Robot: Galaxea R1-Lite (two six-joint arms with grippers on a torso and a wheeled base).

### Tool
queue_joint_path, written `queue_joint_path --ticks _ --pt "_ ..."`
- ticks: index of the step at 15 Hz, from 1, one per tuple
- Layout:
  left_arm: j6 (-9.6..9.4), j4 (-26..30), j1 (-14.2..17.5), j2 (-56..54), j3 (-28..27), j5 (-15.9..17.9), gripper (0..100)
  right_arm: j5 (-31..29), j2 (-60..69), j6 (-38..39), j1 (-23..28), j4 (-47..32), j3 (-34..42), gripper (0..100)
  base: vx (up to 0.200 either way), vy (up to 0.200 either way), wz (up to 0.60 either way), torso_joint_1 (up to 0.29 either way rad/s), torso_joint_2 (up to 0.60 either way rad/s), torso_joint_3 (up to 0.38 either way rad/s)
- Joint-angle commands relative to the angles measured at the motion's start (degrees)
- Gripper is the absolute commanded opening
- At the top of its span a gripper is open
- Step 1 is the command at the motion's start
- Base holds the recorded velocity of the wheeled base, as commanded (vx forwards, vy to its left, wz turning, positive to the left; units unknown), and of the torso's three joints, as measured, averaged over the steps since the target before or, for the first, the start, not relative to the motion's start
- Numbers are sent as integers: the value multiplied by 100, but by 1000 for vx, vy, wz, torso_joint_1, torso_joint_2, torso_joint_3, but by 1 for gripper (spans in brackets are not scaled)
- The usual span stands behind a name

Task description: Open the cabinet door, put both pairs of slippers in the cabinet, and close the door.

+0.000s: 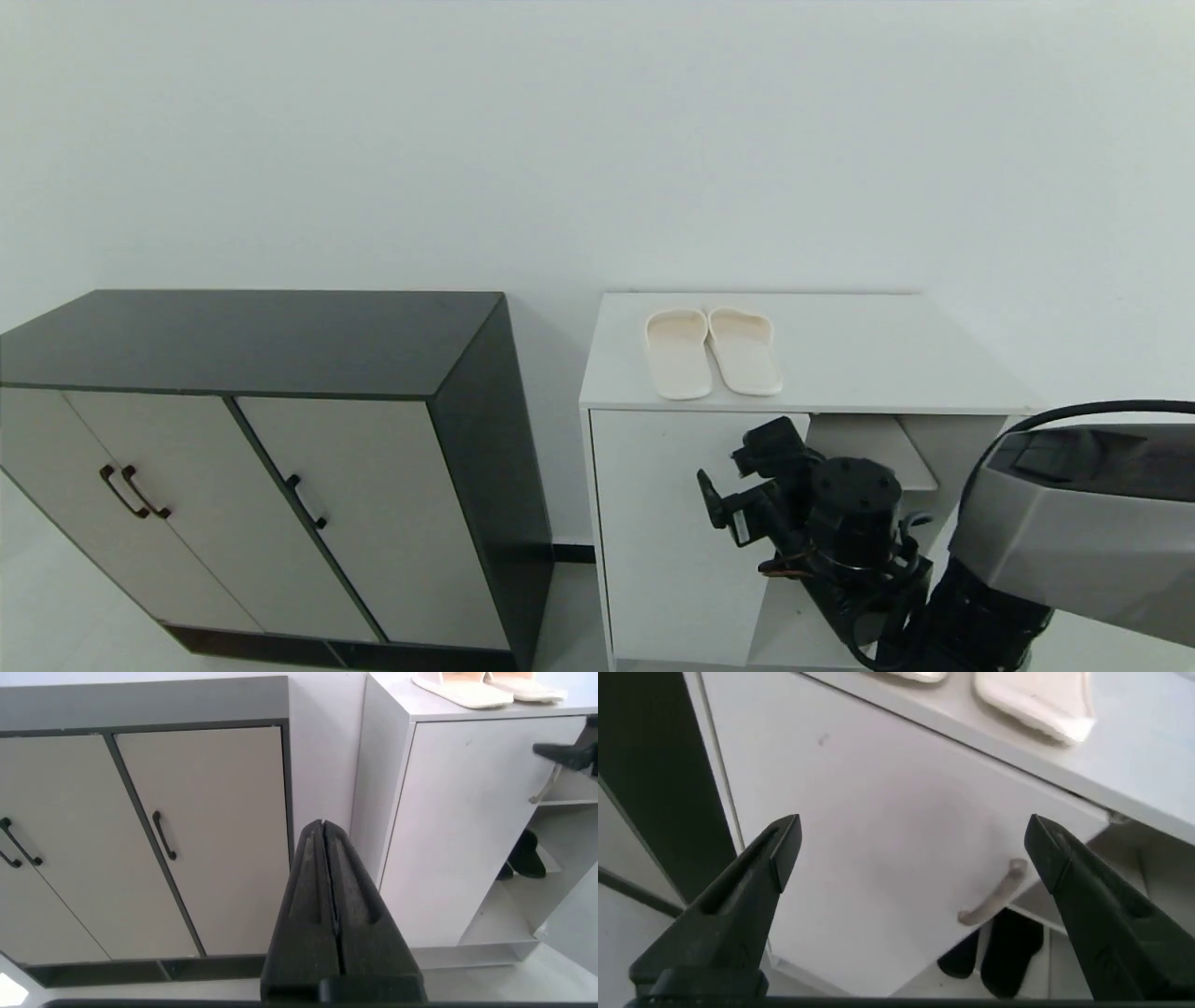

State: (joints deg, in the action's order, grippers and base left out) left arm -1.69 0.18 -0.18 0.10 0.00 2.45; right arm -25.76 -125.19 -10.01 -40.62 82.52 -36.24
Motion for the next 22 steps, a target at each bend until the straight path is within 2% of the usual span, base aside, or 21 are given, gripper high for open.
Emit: queue_joint_path --ticks 1,2,3,5,7,9,12,22 --pt "-6 -1 1 -1 0 1 0 -140 1075 474 -87 -1308 -190 100 0 0 0 0 0 0" --pt "-6 -1 1 -1 0 1 0 -307 1260 676 -130 -1792 -304 100 0 0 0 0 0 0" --pt "2 -1 1 -1 0 1 0 -571 1497 1194 -306 -2662 -656 100 0 0 0 0 0 0" --pt "2 -1 1 -1 0 1 0 -694 1690 1950 -464 -3681 -1245 100 0 0 0 0 0 0" --pt "2 -1 1 -1 0 1 0 -834 1726 2381 -473 -4288 -1614 100 0 0 0 0 0 0" --pt "2 -1 1 -1 0 1 0 -1142 1682 2390 -464 -4306 -1711 100 0 0 0 0 0 0" --pt "2 -1 1 -1 0 1 0 -1221 1664 2381 -464 -4306 -1702 100 0 0 0 0 0 0" --pt "2 -1 1 -1 0 1 0 -1221 1506 2398 -456 -4279 -1702 100 200 0 0 3 1 1"
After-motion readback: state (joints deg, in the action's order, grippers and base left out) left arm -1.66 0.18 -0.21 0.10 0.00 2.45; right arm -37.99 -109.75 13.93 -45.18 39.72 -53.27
